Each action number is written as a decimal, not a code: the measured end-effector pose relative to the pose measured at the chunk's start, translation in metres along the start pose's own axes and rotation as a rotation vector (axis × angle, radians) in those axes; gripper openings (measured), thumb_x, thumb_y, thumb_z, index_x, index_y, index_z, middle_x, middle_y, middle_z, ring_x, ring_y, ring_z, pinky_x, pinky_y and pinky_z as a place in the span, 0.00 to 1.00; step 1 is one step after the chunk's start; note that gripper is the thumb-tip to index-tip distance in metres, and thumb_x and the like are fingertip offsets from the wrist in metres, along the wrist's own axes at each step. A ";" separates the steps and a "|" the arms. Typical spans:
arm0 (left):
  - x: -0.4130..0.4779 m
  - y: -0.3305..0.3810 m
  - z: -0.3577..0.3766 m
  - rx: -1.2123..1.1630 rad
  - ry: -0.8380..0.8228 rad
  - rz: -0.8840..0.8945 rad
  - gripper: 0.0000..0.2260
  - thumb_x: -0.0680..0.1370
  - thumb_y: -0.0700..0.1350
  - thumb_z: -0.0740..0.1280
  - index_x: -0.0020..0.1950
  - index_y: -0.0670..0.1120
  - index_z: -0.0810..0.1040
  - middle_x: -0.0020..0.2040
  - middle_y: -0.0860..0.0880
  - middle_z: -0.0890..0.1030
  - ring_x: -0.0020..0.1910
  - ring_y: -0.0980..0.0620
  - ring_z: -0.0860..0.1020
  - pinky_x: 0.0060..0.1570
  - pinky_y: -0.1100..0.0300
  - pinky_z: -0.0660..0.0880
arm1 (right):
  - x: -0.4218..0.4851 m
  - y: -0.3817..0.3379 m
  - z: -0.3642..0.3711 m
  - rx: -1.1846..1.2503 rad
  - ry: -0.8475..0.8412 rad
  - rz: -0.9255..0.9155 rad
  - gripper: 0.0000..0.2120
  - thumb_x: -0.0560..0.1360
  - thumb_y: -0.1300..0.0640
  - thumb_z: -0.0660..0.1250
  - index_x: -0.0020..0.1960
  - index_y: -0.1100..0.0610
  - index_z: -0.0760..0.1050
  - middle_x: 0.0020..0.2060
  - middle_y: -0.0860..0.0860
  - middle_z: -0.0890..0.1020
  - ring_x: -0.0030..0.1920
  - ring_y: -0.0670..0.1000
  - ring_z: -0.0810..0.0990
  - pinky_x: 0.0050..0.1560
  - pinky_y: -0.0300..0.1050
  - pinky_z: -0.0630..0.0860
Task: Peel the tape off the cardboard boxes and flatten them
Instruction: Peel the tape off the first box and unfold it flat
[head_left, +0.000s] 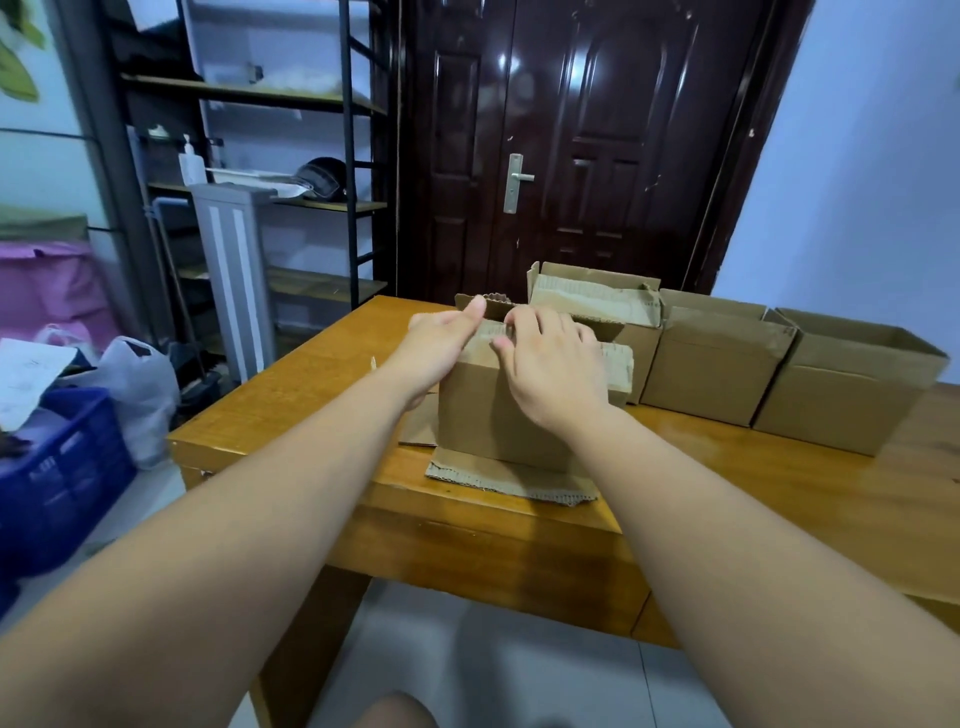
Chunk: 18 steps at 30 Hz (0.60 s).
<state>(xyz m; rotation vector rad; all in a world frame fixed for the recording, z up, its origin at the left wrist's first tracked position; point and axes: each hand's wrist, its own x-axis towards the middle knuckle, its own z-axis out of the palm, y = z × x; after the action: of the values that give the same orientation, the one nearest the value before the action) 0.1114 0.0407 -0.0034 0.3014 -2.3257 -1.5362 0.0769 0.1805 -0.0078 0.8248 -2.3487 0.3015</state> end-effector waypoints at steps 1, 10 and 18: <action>-0.001 0.006 -0.001 -0.003 -0.022 -0.056 0.39 0.70 0.75 0.50 0.65 0.49 0.75 0.67 0.44 0.74 0.64 0.46 0.73 0.65 0.45 0.68 | -0.001 0.000 -0.005 -0.006 0.013 -0.016 0.17 0.82 0.45 0.52 0.63 0.54 0.70 0.58 0.52 0.77 0.59 0.55 0.74 0.58 0.50 0.66; -0.006 0.032 -0.003 0.150 -0.153 -0.194 0.13 0.80 0.46 0.58 0.61 0.48 0.76 0.64 0.47 0.74 0.67 0.46 0.68 0.65 0.48 0.66 | 0.023 0.006 -0.077 0.044 -0.429 0.031 0.20 0.75 0.37 0.62 0.40 0.53 0.72 0.37 0.49 0.77 0.43 0.52 0.77 0.40 0.44 0.70; -0.022 0.052 -0.013 0.300 -0.440 -0.166 0.22 0.79 0.35 0.60 0.69 0.54 0.74 0.76 0.50 0.61 0.76 0.45 0.55 0.72 0.44 0.58 | -0.002 0.066 -0.077 0.409 -0.552 0.360 0.12 0.80 0.56 0.62 0.54 0.57 0.83 0.57 0.51 0.81 0.57 0.52 0.77 0.58 0.43 0.71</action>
<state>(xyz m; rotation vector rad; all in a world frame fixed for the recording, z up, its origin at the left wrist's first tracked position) 0.1374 0.0580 0.0450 0.2534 -2.9522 -1.4375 0.0736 0.2635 0.0501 0.7258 -3.0173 0.8141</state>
